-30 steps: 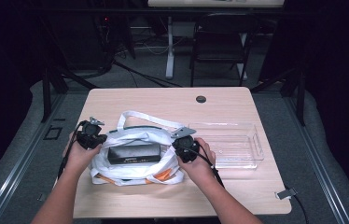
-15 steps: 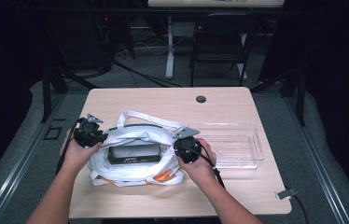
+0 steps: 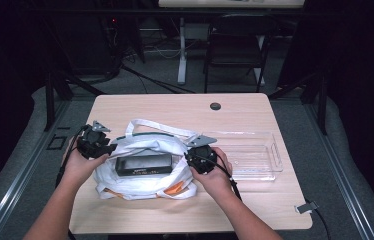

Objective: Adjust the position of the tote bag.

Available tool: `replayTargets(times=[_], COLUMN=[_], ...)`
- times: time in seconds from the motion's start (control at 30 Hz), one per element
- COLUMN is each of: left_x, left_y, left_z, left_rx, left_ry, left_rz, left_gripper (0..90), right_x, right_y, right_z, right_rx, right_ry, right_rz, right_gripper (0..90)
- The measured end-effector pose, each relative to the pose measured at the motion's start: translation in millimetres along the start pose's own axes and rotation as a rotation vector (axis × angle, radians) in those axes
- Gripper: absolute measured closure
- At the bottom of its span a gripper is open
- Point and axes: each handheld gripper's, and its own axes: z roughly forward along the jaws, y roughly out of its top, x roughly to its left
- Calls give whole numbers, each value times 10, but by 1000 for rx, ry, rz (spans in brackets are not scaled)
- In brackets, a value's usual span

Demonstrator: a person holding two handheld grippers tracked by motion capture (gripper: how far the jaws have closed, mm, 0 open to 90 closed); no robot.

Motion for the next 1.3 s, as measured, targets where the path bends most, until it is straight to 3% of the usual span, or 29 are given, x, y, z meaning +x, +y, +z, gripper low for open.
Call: replayTargets(times=[0.37,0.5,0.73,0.97,1.13,1.3], left_x=[-57,-75,-96,-100,-117,-154], left_y=[38,41,47,36,49,77], left_z=[-63,-61,-126,-145,-130,-128], left_rx=[11,63,48,35,31,39], left_ry=[-13,-29,-16,-19,-46,-75], left_rz=[68,114,151,176,197,229], left_gripper=[588,568,547,545,528,512], right_x=[-74,-95,-112,-109,-163,-200], right_y=[41,72,83,76,56,23], right_z=[-83,-147,-236,-311,-391,-434], right_rx=[-30,-41,-53,-69,-86,-86], right_ry=[31,44,70,83,98,74], right_rz=[37,41,38,3,0,-8], right_gripper=[730,678,630,573,559,540])
